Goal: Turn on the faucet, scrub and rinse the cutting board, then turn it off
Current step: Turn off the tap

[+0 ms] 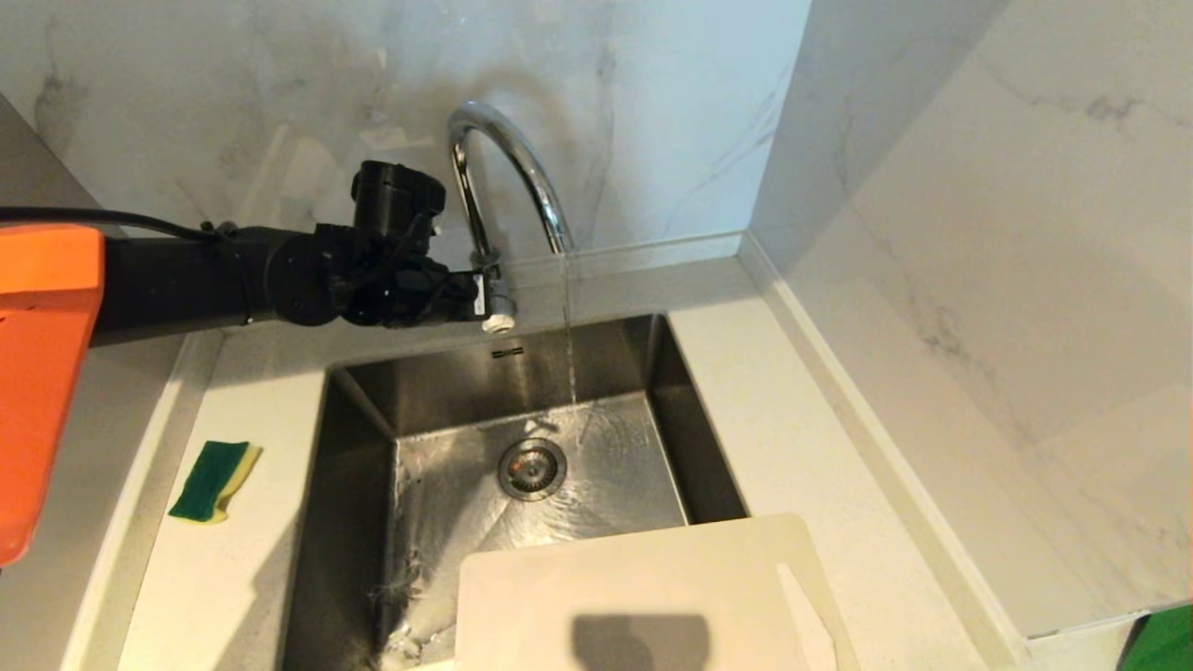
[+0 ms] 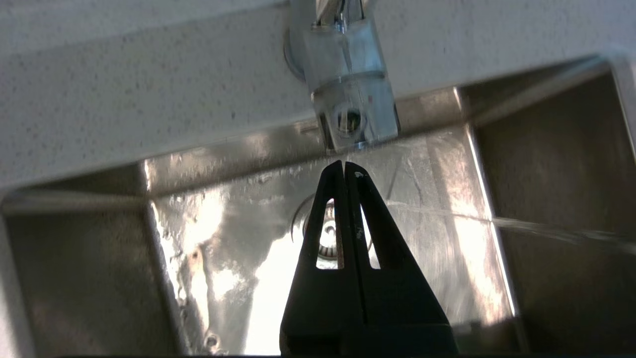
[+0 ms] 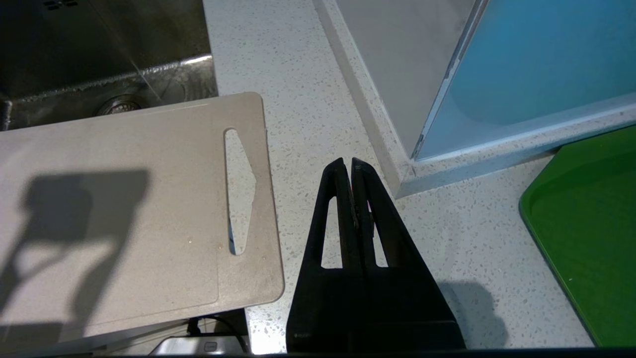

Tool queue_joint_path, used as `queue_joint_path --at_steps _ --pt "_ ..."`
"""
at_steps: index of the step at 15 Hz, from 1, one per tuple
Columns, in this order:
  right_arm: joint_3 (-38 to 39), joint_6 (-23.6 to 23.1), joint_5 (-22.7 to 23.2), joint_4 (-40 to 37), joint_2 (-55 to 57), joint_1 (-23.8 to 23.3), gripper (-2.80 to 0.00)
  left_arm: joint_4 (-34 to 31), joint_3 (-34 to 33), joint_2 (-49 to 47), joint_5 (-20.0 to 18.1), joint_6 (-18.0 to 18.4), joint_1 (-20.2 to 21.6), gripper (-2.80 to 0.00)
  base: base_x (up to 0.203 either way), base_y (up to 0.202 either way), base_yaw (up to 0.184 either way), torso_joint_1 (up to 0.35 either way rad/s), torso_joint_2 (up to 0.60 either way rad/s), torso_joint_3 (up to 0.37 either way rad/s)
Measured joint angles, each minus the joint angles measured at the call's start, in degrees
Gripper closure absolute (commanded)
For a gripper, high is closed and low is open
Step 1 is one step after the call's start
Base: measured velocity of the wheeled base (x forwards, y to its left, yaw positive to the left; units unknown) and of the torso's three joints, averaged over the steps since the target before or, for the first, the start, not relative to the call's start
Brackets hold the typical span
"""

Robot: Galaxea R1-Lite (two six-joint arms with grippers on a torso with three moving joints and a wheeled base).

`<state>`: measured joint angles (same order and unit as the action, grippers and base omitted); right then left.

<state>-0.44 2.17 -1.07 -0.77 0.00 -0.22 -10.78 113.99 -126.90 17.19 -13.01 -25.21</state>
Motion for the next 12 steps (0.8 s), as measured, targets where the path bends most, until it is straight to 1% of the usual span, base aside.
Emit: queue_joint_path --at_steps 4,7,12 --pt "0.0 0.0 0.0 0.0 0.0 0.0 0.00 1.2 0.1 -0.9 0.4 -0.1 0.0 0.00 0.000 0.000 0.000 0.000 0.00 0.000" --pt "0.0 0.0 0.0 0.0 0.0 0.0 0.00 3.9 0.1 -1.5 0.5 -0.1 0.0 0.00 0.000 0.000 0.000 0.000 0.00 0.000" --pt "0.0 0.0 0.0 0.0 0.0 0.0 0.00 5.9 0.6 -2.4 1.1 0.4 0.0 0.00 0.000 0.000 0.000 0.000 0.00 0.000"
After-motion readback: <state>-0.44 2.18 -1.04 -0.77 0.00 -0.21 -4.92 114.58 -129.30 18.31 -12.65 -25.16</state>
